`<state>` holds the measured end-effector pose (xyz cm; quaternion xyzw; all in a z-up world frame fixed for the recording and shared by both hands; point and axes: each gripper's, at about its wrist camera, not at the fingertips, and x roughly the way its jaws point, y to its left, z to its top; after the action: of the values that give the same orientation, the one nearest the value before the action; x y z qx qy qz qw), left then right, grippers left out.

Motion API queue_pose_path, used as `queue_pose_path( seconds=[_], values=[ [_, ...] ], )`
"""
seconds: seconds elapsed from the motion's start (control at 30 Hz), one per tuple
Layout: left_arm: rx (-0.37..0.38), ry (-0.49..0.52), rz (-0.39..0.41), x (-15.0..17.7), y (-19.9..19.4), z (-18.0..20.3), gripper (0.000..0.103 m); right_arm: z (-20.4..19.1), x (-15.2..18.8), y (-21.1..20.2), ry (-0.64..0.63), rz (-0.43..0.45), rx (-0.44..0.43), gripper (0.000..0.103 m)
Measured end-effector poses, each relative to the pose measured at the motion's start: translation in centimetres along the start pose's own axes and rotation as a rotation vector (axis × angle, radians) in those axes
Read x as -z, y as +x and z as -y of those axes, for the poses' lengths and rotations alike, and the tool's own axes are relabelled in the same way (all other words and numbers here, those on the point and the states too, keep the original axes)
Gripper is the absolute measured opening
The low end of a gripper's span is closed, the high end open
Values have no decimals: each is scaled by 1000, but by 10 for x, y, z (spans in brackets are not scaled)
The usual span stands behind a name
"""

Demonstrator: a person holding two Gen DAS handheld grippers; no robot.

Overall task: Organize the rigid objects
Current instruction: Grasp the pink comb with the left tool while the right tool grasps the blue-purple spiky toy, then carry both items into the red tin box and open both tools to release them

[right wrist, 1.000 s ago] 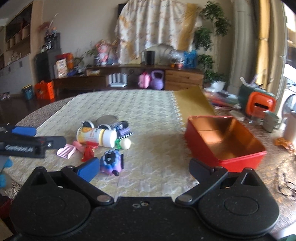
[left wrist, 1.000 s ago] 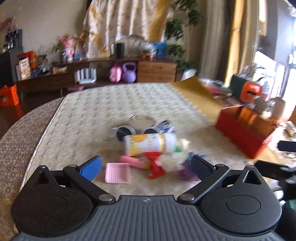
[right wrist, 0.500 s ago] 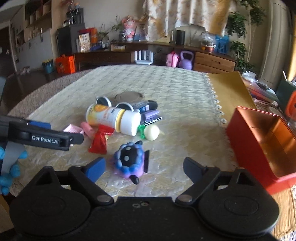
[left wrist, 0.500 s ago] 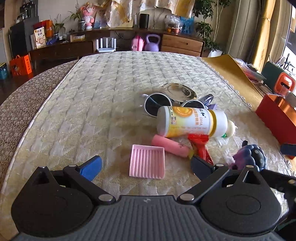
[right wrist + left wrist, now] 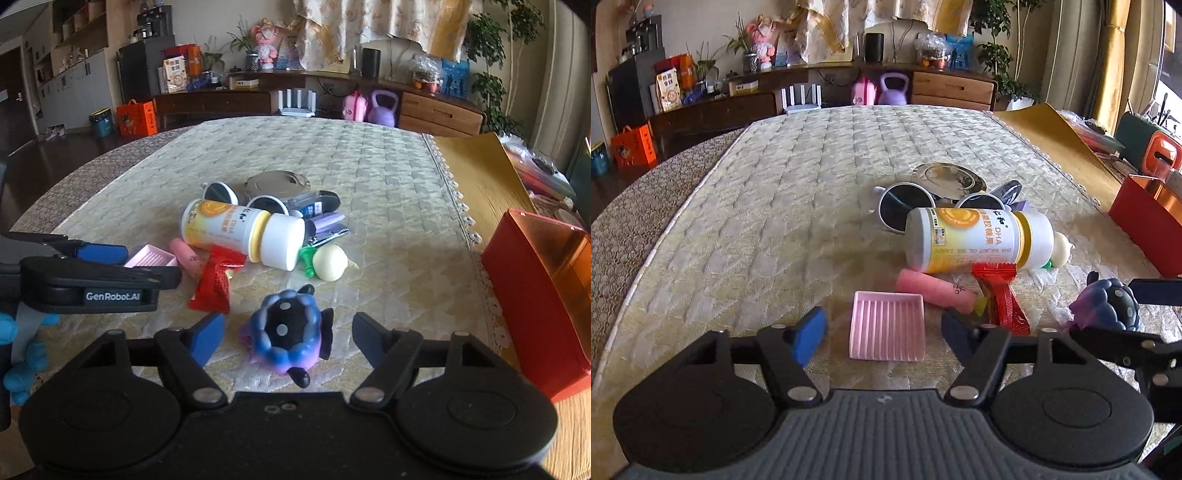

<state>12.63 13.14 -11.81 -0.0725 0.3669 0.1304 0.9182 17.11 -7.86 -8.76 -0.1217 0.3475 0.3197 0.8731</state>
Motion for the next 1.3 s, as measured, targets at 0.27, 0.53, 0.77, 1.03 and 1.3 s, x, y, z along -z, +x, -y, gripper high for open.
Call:
queue_pose_path(
  seconds=[0.27,0.53,0.77,1.03,1.3],
  values=[
    [-8,22,9,1,-3,3,41,1,1,2,22,-13,-9,56],
    [4,38,8,1,-8,4,40,4,1,-6,55,-20,8,55],
    [3,73,17,-5,-24,9,40,22,2,-29,107,6,26,55],
    [62,95,56,-20,-62,29,40,53,2,-72,164,68,54,55],
    [162,143,100,-44,-90,72,40,85,-5,-103,218,116,94,55]
  ],
)
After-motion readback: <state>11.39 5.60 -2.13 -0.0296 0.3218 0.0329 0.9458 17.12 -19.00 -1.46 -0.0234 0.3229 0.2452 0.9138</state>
